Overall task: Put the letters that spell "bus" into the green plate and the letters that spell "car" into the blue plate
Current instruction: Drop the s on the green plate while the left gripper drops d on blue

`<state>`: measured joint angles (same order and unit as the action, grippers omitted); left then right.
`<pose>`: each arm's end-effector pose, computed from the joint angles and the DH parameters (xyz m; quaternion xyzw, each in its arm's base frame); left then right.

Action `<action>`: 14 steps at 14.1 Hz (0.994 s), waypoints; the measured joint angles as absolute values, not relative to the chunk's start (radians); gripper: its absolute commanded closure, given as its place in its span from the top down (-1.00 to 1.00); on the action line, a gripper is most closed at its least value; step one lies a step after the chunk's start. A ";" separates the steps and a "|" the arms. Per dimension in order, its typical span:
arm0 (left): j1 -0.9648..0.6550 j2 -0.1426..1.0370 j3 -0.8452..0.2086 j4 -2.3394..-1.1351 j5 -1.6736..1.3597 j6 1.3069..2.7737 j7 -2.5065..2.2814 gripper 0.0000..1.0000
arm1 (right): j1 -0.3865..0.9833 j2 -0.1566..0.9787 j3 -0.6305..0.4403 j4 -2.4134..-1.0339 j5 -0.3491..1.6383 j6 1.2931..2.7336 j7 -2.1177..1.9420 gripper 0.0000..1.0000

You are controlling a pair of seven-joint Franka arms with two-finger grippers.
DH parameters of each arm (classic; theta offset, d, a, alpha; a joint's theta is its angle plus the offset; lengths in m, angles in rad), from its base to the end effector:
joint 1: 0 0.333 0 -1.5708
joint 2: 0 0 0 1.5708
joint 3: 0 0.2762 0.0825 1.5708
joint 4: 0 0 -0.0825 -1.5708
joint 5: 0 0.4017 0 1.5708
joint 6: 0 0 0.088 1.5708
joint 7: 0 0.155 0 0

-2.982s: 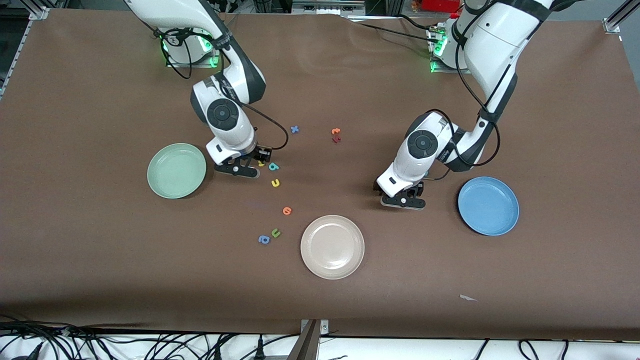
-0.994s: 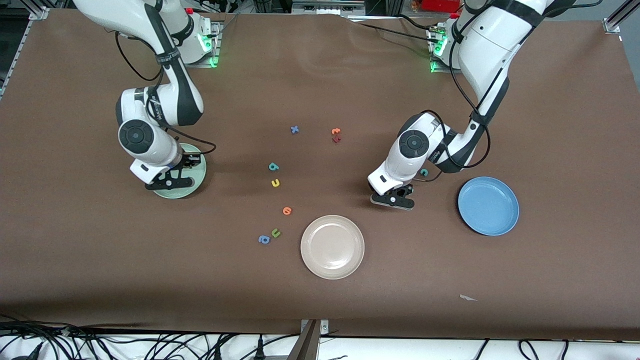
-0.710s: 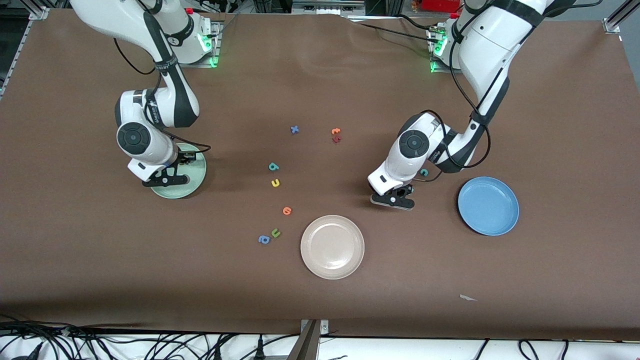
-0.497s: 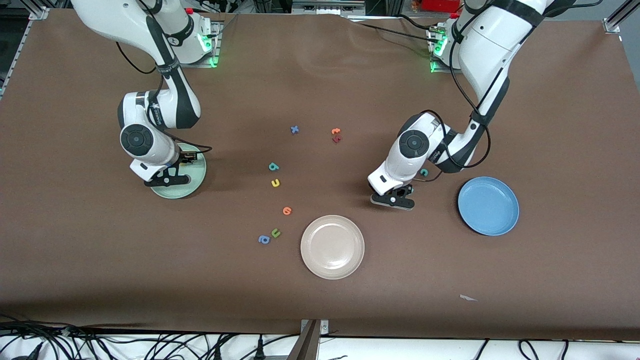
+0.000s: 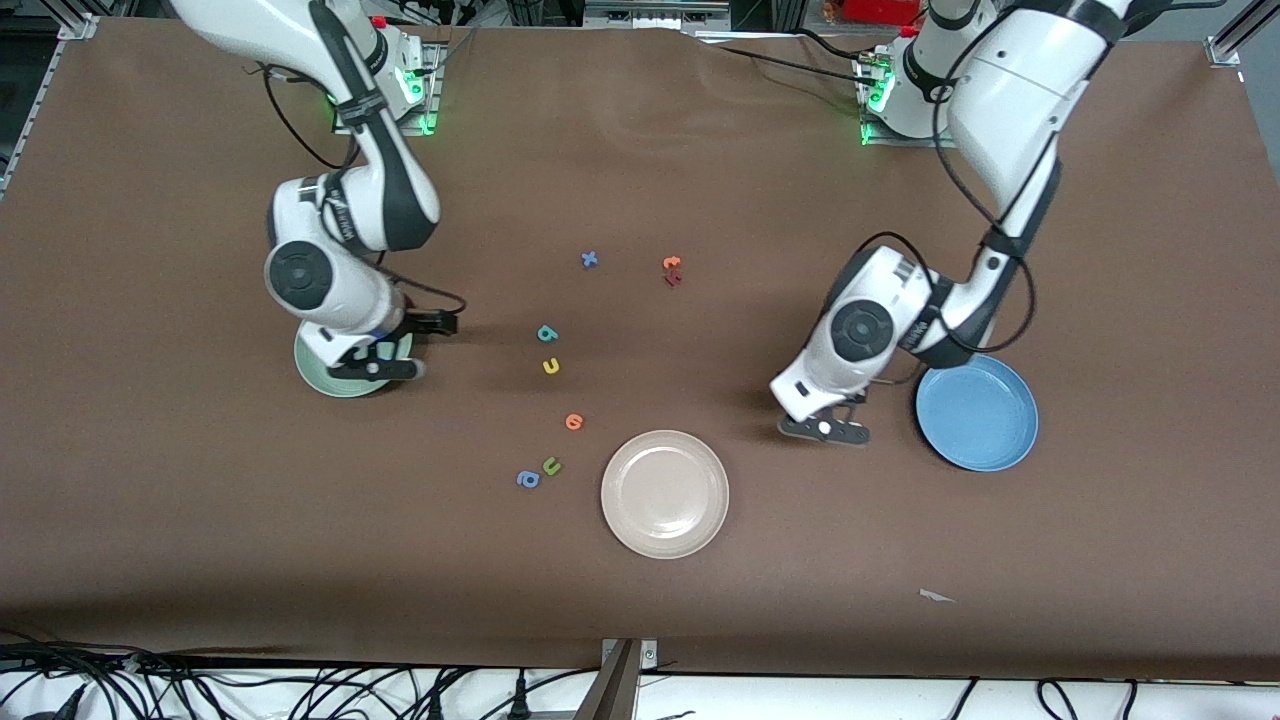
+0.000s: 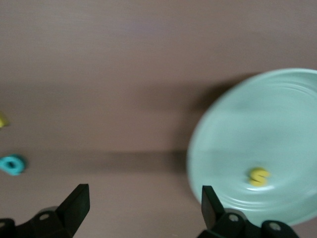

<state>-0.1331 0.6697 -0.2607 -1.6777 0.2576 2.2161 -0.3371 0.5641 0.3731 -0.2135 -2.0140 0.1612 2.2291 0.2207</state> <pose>0.6102 -0.2321 0.1228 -0.9947 0.0884 0.0411 0.0338 0.5400 0.2039 0.1618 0.9970 0.0151 -0.0758 0.0005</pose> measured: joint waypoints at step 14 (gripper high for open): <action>0.193 0.674 -0.311 -1.605 0.200 2.090 0.185 0.95 | 0.795 0.540 -0.177 -1.999 0.160 2.523 0.116 0.24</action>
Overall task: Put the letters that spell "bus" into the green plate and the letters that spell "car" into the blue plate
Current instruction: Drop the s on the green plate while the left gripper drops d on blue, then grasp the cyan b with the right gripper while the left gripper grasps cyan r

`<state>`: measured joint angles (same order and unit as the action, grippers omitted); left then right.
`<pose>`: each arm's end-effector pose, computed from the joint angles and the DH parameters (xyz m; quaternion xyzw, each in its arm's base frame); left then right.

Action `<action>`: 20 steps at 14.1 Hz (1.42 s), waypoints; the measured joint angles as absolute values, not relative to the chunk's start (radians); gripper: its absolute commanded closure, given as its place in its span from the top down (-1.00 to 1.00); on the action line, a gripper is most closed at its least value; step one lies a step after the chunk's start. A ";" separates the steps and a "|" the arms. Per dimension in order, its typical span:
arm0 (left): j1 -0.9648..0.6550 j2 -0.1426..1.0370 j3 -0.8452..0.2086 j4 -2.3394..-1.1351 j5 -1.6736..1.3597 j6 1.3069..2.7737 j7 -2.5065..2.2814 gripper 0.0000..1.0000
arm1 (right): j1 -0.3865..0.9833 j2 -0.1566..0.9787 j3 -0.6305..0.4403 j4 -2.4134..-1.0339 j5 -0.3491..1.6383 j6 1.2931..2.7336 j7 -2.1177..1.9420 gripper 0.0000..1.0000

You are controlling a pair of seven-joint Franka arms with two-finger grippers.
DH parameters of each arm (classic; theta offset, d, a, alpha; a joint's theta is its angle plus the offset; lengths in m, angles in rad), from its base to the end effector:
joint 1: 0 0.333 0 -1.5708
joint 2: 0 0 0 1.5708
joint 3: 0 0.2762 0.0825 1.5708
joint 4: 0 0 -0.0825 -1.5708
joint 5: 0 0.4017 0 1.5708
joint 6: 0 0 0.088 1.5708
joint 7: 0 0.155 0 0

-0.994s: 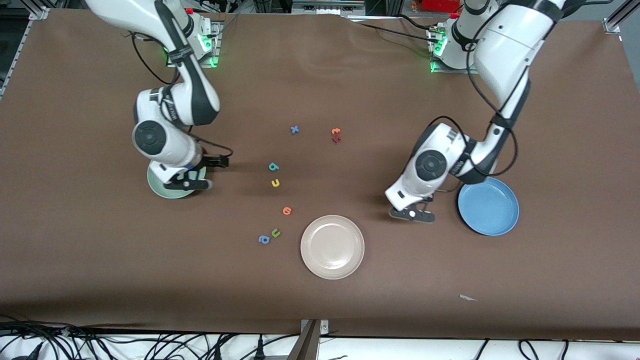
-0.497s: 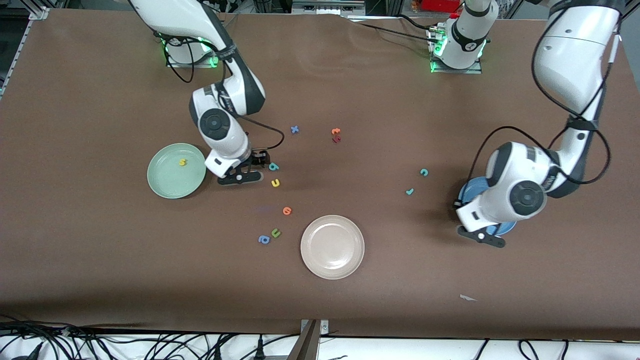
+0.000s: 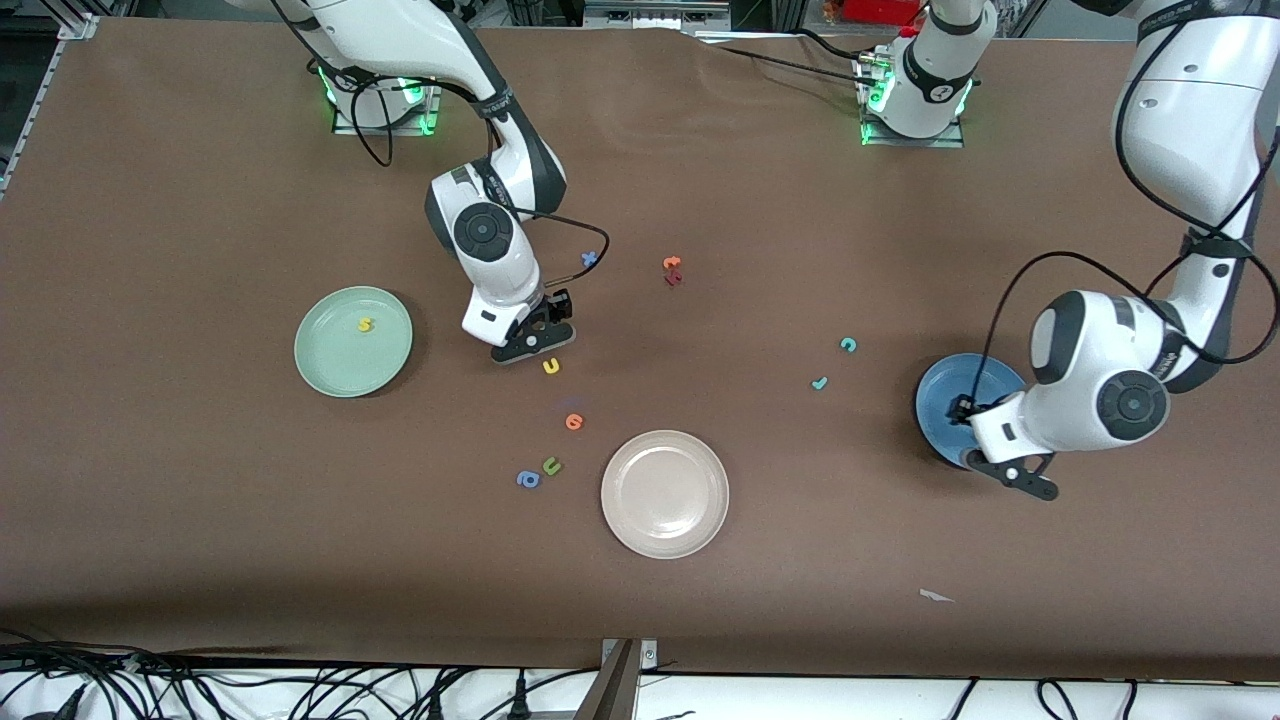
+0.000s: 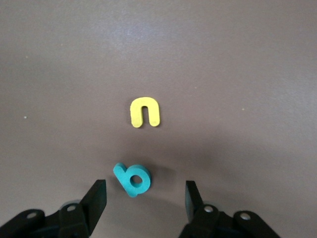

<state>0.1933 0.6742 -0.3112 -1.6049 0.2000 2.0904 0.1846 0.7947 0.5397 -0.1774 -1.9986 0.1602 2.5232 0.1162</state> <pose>0.6569 -0.0527 0.1469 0.9803 -0.1816 -0.0751 0.0183 0.4888 0.3418 0.0923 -0.9806 -0.1961 0.0013 0.0004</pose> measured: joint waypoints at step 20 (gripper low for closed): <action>0.068 0.609 -0.445 -1.897 0.276 2.360 -0.316 0.91 | 0.813 0.567 -0.171 -1.992 0.161 2.563 0.042 -1.00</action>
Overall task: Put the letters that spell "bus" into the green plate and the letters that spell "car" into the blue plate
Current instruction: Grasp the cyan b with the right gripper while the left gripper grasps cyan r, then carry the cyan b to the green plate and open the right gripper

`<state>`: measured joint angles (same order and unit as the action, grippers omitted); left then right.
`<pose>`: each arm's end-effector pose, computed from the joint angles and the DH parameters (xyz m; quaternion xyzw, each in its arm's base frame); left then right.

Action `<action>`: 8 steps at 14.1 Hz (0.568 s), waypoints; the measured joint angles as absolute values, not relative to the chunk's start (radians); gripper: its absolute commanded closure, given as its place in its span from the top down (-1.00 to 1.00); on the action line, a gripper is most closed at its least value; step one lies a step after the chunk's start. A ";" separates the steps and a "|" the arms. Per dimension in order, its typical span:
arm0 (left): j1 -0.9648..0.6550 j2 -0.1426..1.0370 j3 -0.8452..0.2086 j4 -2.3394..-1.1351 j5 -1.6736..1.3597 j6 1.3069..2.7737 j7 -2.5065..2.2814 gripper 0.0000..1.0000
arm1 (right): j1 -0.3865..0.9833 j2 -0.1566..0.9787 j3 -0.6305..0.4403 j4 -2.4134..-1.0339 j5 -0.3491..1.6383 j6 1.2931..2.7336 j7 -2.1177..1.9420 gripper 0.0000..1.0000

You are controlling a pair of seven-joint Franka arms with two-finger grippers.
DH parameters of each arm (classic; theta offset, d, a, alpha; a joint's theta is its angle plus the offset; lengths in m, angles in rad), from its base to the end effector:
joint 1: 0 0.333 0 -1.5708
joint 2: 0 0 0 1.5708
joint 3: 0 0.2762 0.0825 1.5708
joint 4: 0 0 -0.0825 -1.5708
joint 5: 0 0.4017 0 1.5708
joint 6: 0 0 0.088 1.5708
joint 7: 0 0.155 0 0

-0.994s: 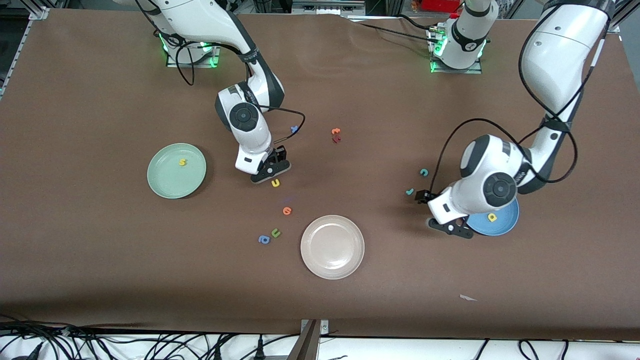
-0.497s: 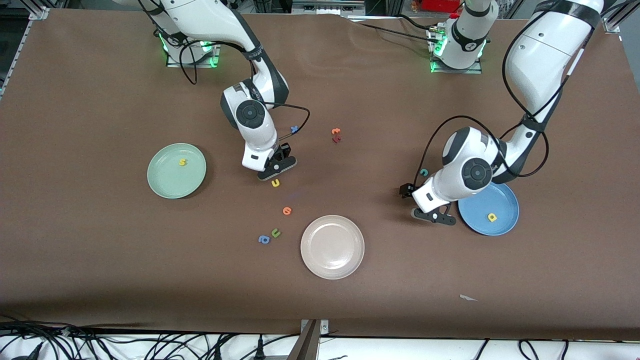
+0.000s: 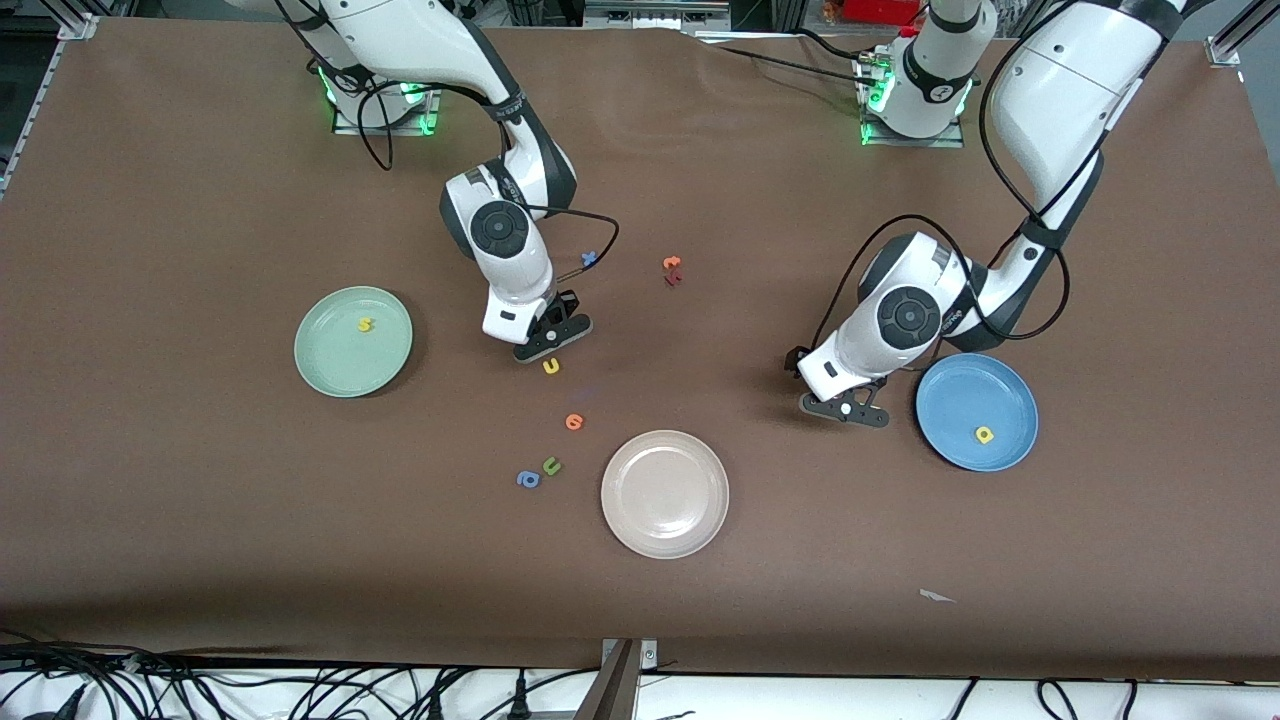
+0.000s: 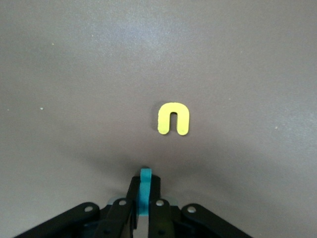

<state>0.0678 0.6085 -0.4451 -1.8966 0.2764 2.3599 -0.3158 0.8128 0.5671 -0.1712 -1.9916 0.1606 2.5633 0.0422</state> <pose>0.5668 -0.2253 0.1058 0.9936 -0.1024 -0.0433 0.0189 0.4830 0.3540 0.0820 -0.9698 -0.2438 -0.0086 0.0016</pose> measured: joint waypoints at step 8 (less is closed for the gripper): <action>0.082 0.660 -0.438 -1.632 0.276 2.126 -0.317 0.87 | 0.793 0.438 -0.468 -1.966 0.161 2.150 -0.204 -1.00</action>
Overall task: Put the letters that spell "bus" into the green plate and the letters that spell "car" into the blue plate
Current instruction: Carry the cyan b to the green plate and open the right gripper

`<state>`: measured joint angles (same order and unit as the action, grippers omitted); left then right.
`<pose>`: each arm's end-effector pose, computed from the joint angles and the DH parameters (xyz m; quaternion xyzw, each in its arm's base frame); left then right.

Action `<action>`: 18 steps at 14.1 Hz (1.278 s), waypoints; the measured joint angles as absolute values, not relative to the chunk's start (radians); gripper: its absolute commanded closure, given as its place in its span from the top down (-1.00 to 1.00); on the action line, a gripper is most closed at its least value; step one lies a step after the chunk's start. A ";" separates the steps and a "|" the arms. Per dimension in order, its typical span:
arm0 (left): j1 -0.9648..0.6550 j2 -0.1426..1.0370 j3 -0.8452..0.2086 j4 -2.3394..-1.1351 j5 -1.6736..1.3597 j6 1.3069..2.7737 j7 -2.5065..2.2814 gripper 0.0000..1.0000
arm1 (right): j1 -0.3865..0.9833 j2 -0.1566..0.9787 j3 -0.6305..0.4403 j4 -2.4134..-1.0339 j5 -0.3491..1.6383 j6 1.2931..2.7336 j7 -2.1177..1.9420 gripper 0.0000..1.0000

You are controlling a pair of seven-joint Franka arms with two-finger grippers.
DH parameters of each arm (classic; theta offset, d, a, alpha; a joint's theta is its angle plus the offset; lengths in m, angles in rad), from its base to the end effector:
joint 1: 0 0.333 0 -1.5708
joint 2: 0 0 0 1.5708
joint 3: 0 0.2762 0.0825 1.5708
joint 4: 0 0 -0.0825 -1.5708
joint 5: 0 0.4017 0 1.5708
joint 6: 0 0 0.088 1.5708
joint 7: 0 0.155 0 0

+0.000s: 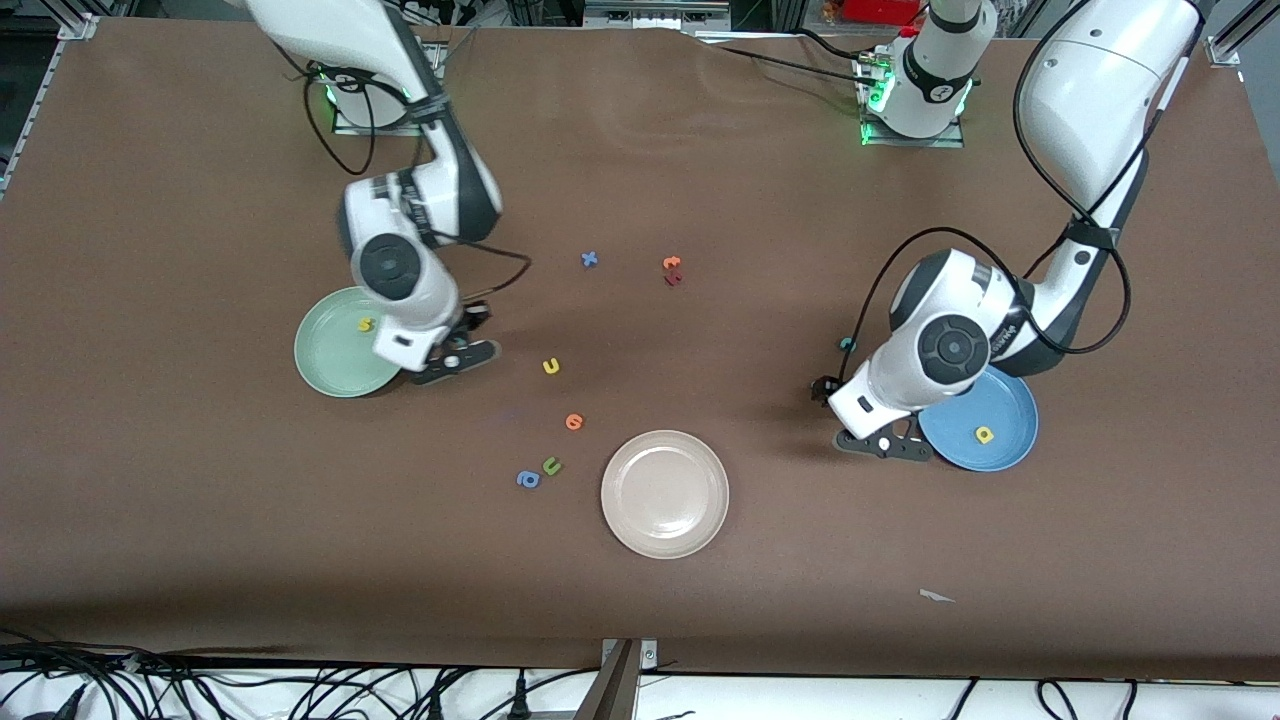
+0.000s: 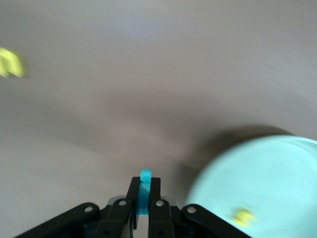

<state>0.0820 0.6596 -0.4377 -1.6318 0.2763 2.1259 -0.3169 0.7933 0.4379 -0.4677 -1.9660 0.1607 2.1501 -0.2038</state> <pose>0.6327 -0.1989 0.1636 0.9966 -0.0641 -0.0508 0.0034 0.5473 0.1868 0.1598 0.9698 0.2199 -0.0970 0.0412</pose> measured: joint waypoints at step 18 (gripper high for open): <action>0.128 0.627 -0.430 -1.640 0.190 2.144 -0.320 0.87 | 0.767 0.526 -0.413 -1.776 0.343 2.060 -0.046 0.23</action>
<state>0.1275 0.6272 -0.4297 -1.6399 0.1898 2.1443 -0.3199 0.7668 0.5263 -0.4131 -1.7758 0.3428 2.0604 -0.0462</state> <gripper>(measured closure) 0.062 0.189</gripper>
